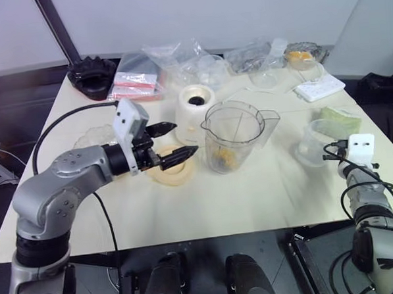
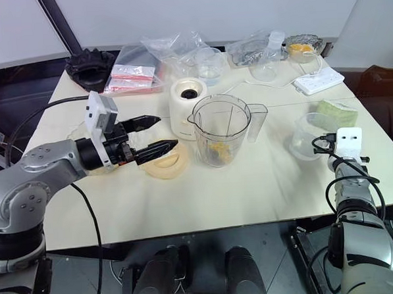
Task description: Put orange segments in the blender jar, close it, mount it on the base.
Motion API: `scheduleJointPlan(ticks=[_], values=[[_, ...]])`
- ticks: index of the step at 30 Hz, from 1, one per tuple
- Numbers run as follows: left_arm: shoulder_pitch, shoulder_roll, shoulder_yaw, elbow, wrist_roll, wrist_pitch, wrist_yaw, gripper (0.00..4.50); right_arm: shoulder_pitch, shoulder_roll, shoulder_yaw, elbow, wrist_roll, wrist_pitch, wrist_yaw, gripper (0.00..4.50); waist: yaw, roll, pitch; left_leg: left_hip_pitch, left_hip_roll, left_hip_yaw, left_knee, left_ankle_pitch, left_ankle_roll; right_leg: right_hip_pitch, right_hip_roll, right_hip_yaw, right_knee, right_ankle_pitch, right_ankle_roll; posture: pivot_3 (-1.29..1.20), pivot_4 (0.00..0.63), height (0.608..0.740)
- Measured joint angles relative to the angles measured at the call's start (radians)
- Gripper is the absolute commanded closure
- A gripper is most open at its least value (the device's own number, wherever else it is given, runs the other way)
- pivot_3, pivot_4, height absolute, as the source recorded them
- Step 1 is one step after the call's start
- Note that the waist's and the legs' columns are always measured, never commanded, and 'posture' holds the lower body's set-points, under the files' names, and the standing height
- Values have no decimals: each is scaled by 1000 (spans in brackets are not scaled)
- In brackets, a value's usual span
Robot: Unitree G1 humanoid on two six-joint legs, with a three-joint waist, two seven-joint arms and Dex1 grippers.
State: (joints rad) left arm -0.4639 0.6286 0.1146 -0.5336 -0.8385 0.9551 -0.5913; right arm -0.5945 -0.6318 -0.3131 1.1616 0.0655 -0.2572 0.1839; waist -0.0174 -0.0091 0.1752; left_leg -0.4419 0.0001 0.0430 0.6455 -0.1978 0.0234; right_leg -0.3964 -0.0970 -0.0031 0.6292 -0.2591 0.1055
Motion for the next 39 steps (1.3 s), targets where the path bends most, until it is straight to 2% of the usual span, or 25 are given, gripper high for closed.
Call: scheduleJointPlan(ticks=[5,7,13,16,22,30,39], values=[[-2,31,0,22,0,-7,-23,0,-24,-40,37,-74,-12,12,49,4469,-1,4,3,0,0,1,0,0,0,-1,0,1,0,0,0,0,150,740],[-6,43,0,37,1,-12,-41,0,-63,-77,55,-139,-20,36,78,4469,-2,9,6,0,0,3,0,0,0,-2,0,2,0,0,0,0,150,740],[-27,97,-7,93,24,-51,-124,0,-204,-169,103,-392,-19,118,239,4469,0,10,8,-1,1,3,-4,0,0,-5,0,2,1,0,0,0,150,740],[-38,102,-12,115,32,-64,-152,0,-246,-176,121,-487,-12,157,304,4469,3,8,8,-1,1,3,-5,0,0,-5,0,2,0,0,0,0,150,740],[-65,120,-21,170,71,-99,-190,0,-295,-173,248,-619,-66,157,412,4469,3,8,9,-3,0,5,-5,0,0,-8,-1,2,0,0,0,0,150,740],[-65,118,-23,171,86,-99,-193,0,-310,-158,304,-719,-117,111,421,4469,4,6,11,-3,0,5,-9,0,-1,-10,-2,3,0,0,0,0,150,740],[-62,118,-24,165,90,-98,-187,0,-321,-172,405,-702,-297,-141,392,4469,2,6,11,-2,0,5,-13,2,-3,-11,-1,3,0,0,0,0,150,740]])
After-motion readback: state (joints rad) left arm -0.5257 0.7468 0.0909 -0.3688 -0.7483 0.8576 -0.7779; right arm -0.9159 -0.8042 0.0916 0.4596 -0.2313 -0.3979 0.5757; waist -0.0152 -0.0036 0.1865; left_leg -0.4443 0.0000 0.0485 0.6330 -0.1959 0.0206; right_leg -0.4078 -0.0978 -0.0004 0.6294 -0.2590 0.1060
